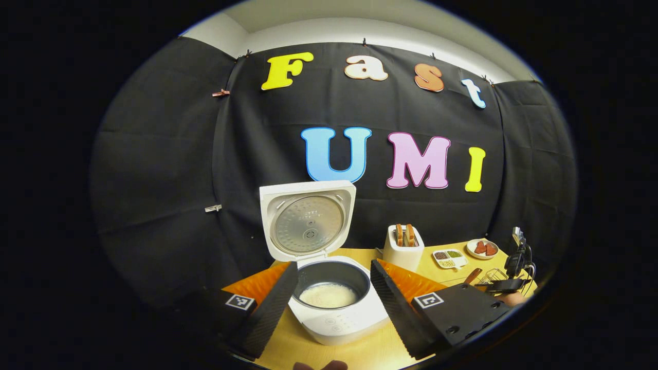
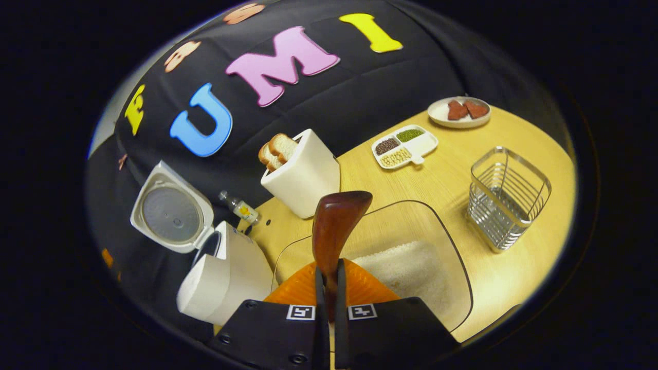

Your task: Close the left gripper, press the button to open the rice cooker; take a wooden spoon from the chopstick holder with the right hand, scoop a spoonful of rice and pour it into the rice cooker, then put the wooden spoon back into the chopstick holder.

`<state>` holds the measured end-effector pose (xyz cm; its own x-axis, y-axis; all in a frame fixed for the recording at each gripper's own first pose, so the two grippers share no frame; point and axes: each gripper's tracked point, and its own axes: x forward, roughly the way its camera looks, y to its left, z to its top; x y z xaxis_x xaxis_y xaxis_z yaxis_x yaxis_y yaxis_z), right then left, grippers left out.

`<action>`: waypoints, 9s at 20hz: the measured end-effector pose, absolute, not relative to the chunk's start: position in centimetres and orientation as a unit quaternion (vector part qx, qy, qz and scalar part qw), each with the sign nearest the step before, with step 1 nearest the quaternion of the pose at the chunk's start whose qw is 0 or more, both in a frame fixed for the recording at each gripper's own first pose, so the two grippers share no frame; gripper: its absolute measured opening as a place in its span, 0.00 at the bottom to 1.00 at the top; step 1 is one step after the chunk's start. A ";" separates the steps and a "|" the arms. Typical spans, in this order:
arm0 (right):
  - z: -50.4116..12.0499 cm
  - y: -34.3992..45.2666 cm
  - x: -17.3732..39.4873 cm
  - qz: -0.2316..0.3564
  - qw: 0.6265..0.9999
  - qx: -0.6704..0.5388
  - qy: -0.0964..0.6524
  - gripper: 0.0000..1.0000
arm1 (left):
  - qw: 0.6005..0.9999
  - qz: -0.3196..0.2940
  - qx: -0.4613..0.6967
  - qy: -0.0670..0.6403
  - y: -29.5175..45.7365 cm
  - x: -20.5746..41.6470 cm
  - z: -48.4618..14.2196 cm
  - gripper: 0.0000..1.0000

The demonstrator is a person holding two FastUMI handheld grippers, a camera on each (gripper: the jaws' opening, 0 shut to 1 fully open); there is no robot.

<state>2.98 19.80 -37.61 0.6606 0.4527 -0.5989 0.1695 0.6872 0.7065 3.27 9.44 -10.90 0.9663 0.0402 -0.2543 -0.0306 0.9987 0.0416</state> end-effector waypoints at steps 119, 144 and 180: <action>-7.8 17.4 8.8 0.208 0.922 0.291 0.150 0.08 | 0.992 0.075 -0.004 0.101 15.5 -5.1 -10.0 0.95; -37.7 -2.4 8.4 0.056 0.917 0.191 0.345 0.08 | 0.984 0.087 0.002 0.158 8.0 -3.5 -11.4 0.95; -14.7 -1.9 -0.4 0.026 0.975 0.124 0.181 0.98 | 0.994 0.057 0.070 -0.061 10.7 13.9 6.7 0.94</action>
